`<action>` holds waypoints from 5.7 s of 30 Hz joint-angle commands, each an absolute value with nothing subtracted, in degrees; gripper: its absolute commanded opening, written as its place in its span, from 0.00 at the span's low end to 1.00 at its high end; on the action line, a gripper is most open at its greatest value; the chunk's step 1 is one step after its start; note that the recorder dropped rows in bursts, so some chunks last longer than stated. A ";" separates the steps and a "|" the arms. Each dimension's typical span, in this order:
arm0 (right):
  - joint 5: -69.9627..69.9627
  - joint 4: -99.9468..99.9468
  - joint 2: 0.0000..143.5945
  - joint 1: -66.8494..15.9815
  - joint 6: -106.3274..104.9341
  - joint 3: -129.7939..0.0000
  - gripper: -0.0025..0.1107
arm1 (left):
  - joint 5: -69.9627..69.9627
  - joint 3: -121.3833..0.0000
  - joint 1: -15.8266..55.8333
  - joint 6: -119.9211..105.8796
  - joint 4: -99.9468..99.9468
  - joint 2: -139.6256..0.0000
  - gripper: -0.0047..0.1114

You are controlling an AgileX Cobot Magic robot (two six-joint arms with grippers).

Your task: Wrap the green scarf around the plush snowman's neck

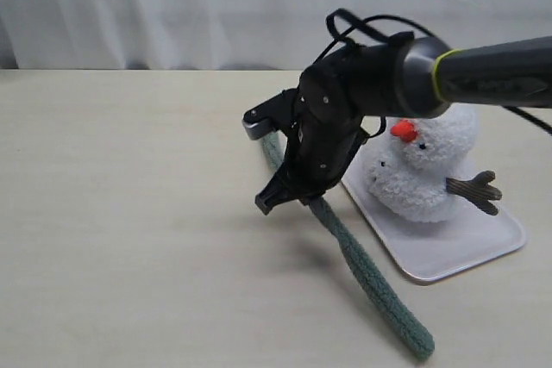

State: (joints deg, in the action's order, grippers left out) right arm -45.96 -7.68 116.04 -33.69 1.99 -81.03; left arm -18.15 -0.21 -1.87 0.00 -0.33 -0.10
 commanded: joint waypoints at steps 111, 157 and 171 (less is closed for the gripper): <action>-28.79 -49.66 82.11 -14.12 46.00 -58.62 0.44 | -17.62 0.00 -1.95 0.00 -0.54 0.00 0.04; -34.56 -32.55 102.81 -14.12 21.21 -75.91 0.06 | -17.62 0.00 -1.95 0.00 -0.54 0.00 0.04; -49.44 -21.02 88.83 -14.12 9.05 -75.91 0.06 | -17.62 0.00 -1.95 0.00 -0.54 0.00 0.04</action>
State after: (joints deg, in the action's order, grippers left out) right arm -44.48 -26.59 91.09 -14.11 15.54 -75.90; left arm -18.15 -0.21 -1.87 0.00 -0.33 -0.10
